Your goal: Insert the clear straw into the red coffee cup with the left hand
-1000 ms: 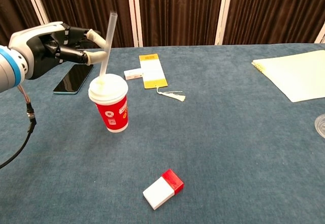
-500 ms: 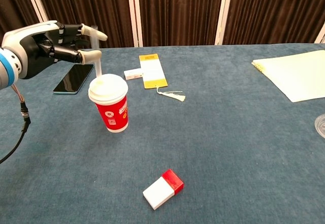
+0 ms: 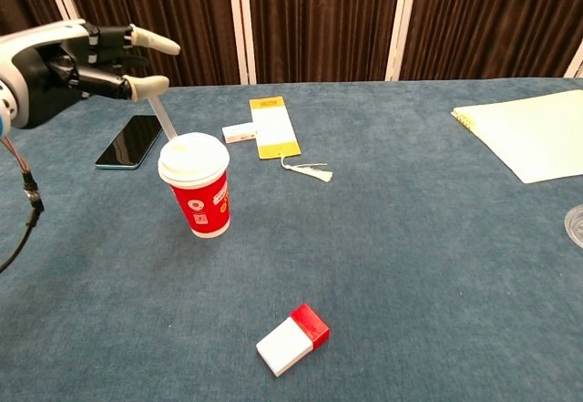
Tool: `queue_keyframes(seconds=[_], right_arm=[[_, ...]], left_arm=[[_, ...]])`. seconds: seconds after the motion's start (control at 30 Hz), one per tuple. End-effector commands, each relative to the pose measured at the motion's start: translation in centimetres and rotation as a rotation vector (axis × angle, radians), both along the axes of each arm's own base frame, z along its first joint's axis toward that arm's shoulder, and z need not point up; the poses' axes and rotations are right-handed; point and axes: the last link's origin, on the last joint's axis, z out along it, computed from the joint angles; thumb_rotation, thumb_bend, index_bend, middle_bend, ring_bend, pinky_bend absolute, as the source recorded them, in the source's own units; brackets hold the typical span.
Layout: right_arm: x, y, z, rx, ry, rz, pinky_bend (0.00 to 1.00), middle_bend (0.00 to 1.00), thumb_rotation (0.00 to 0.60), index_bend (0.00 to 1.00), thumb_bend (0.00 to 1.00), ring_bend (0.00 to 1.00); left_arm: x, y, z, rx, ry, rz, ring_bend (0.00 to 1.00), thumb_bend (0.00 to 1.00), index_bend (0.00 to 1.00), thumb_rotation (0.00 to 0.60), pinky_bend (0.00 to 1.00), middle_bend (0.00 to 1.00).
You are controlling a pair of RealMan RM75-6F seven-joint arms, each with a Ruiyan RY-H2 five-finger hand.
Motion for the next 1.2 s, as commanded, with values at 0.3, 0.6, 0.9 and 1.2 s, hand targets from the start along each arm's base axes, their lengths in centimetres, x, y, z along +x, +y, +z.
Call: queue_keyframes(seconds=[0.3,0.6,0.9,1.2], right_arm=[[0.0,-0.1,0.0,-0.001,0.013,0.002,0.0,0.0,0.6,0.21,0.15,0.0],[0.1,-0.1,-0.1,-0.003,0.029,0.009,0.0,0.0,0.6,0.21,0.14,0.0],[0.2,-0.3,-0.3,0.004,0.026,0.017,0.0,0.0,0.6,0.2,0.14,0.0],[0.3,-0.5,-0.6,0.013,0.02,0.027,0.0,0.0,0.6,0.21,0.14,0.0]], left_arm=[[-4.7,-2.9,5.8,0.25,0.811,-0.245,0.0,0.33,0.16,0.6,0.0,0.0],[-8.8,-8.2,9.3,0.264,1.071,-0.123,0.0,0.32,0.09,0.6,0.0,0.0],[-12.6,-11.1,10.7,0.298,1.114,-0.022,0.0,0.32,0.05,0.6,0.0,0.0],[-14.4,-11.6,10.8,0.313,1.1,0.01,0.0,0.32,0.06,0.6,0.0,0.0]])
